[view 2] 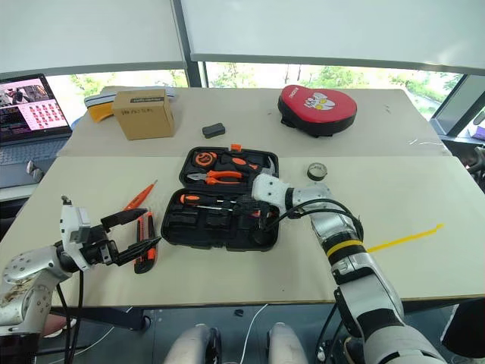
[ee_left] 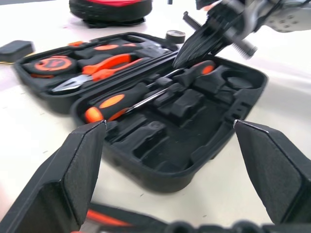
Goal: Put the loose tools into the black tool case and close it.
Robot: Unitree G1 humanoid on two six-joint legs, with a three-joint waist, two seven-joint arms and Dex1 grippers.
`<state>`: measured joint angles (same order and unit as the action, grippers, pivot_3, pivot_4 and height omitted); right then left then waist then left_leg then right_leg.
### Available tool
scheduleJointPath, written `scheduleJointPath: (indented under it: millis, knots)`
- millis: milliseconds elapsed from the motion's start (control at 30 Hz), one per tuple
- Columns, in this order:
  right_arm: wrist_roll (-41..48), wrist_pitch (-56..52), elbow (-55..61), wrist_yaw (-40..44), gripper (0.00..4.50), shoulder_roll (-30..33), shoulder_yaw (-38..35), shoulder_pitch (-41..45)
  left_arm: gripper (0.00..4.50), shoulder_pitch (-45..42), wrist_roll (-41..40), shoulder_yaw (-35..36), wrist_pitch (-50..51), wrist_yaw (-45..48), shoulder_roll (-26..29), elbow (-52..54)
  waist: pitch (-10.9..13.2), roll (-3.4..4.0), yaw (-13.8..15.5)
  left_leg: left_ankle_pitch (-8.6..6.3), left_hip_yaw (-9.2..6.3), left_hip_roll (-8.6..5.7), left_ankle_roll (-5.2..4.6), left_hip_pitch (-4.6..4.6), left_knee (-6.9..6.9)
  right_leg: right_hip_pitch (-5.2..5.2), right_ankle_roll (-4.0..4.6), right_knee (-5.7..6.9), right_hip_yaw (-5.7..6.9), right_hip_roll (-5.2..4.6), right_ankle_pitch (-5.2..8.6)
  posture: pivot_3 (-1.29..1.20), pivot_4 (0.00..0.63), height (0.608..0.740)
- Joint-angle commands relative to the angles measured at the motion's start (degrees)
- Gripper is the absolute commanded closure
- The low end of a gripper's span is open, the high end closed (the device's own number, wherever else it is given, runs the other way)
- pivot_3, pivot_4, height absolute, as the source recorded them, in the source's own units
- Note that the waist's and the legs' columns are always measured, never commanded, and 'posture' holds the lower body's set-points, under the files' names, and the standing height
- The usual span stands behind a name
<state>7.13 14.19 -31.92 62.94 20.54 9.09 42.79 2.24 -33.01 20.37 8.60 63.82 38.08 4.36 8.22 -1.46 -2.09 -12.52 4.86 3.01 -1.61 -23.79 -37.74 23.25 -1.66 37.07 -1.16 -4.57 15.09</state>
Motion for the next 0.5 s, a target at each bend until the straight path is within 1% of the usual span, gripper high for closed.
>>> scheduleJointPath:
  millis: [33,67,100,200,233,267,300,367,433,500]
  knots:
    - [12.1,-5.8,10.7,4.2,3.91,4.5,-8.5,-4.8,0.0,3.5,-2.6,8.6,0.7,-2.4,1.6,-1.3,0.0,0.0,0.0,0.0,-0.01,-0.01,0.0,0.01,0.01,0.0,0.0,0.0,0.02,-0.04,0.0,0.0,0.15,0.74]
    - [14.4,-7.1,13.8,5.6,3.77,6.2,-9.9,-7.4,0.0,4.9,-2.8,11.0,1.1,-3.4,1.8,-2.0,0.0,0.0,0.1,0.0,-0.03,-0.01,0.0,0.0,0.03,0.0,0.0,-0.01,0.08,-0.1,0.0,0.0,0.15,0.74]
    - [15.9,-8.0,16.9,5.8,3.48,7.6,-11.4,-10.1,0.0,6.7,-3.0,13.3,1.4,-3.9,2.1,-2.8,0.0,0.0,0.1,-0.01,-0.06,-0.02,0.0,0.01,0.05,-0.02,0.0,-0.03,0.15,-0.17,0.0,0.0,0.15,0.74]
    - [18.6,-10.3,23.5,5.0,2.4,10.3,-14.2,-16.4,0.0,10.7,-2.9,17.9,1.5,-4.5,2.6,-4.8,0.0,0.0,0.3,-0.01,-0.04,-0.09,0.0,0.04,0.17,-0.02,0.0,-0.09,0.36,-0.56,0.01,0.0,0.15,0.74]
    - [19.1,-10.6,25.6,4.4,2.1,10.9,-15.2,-19.0,0.0,12.2,-2.1,19.5,0.9,-5.1,2.7,-6.4,0.0,0.0,0.2,-0.01,0.0,-0.11,0.0,0.07,0.21,-0.02,0.0,-0.09,0.38,-0.68,0.01,0.0,0.15,0.74]
    - [19.2,-9.3,27.6,4.2,1.78,11.7,-16.5,-22.8,0.0,14.1,-1.1,21.6,1.2,-7.2,2.7,-8.5,0.0,-0.01,0.2,-0.01,0.01,-0.12,0.0,0.1,0.25,-0.02,0.0,-0.1,0.38,-0.75,0.01,0.0,0.15,0.74]
    - [19.2,-8.5,29.0,4.1,1.33,12.2,-17.5,-25.4,0.0,15.4,-0.4,23.0,1.5,-8.6,2.7,-9.8,0.0,-0.03,0.3,-0.01,0.04,-0.12,0.0,0.15,0.3,-0.02,0.02,-0.11,0.38,-0.78,0.01,0.0,0.15,0.74]
    - [20.1,-7.2,31.2,5.1,0.75,12.7,-18.7,-29.5,0.0,17.4,0.0,24.4,2.4,-9.8,2.9,-11.1,0.0,-0.06,0.1,-0.02,0.08,-0.11,0.02,0.36,0.47,-0.1,0.07,-0.18,0.37,-0.78,0.05,0.0,0.15,0.74]
    - [20.8,-7.2,32.7,4.9,0.04,13.2,-19.7,-32.1,0.0,18.4,-0.5,24.7,3.1,-9.7,3.1,-11.2,0.0,-0.08,0.2,-0.01,0.15,-0.14,0.01,0.4,0.57,-0.1,0.08,-0.22,0.37,-0.77,0.05,0.0,0.15,0.74]
    - [24.1,-11.4,35.7,5.2,0.01,14.1,-20.6,-34.9,0.0,18.4,-0.2,24.2,3.9,-10.1,3.7,-11.0,0.0,-0.09,0.5,-0.01,0.18,-0.15,0.03,0.42,0.57,-0.1,0.08,-0.21,0.39,-0.71,0.05,0.0,0.15,0.74]
